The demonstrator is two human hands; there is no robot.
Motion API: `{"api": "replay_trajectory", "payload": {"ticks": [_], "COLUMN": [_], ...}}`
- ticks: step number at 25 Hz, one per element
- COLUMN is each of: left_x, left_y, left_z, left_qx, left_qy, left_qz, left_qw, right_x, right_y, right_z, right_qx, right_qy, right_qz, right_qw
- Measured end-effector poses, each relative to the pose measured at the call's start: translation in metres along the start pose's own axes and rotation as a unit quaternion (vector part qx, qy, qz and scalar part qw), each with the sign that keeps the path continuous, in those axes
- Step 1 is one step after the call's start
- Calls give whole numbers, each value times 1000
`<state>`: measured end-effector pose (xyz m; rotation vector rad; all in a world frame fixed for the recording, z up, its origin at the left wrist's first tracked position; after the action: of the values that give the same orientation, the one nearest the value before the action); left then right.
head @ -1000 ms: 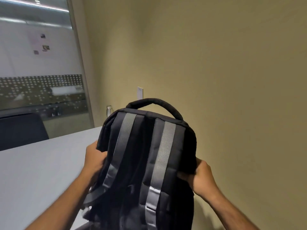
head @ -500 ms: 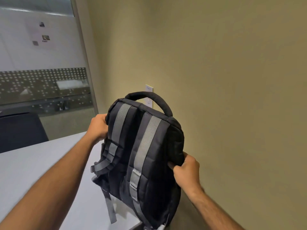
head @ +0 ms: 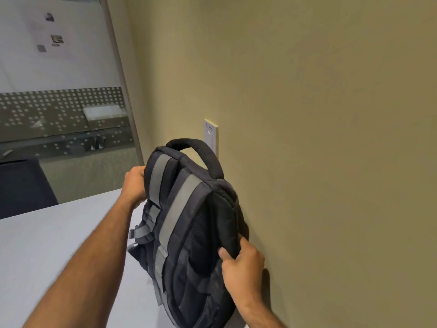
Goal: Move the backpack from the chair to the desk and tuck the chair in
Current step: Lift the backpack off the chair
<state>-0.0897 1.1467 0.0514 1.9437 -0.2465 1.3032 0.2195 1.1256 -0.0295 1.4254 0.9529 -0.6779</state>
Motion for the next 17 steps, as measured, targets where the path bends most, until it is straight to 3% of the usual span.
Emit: {"api": "replay_trajectory", "payload": {"ticks": [7, 17], "left_x": [-41, -21], "left_y": [-32, -54], "left_z": [0, -19], "left_qx": [-34, -50], "left_qy": [4, -53], "left_qz": [-5, -42], "left_qw": [999, 996], "right_x": [17, 27], "right_y": [-21, -32], "right_z": [-6, -5], "right_qx": [-18, 33], "right_qy": [-59, -93], "right_qz": [46, -8], "right_qw": [997, 995]}}
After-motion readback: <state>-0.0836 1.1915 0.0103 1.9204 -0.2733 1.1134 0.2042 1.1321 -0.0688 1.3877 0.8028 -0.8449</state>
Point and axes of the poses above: each hand's wrist, its own z-axis away from the middle knuckle, its own y-axis out of the back of the hand, x = y × z, the point moved 5 cm from there along -z, towards the middle knuckle, and after that the axes turned 3 degrees about z, right-handed, at the moved point
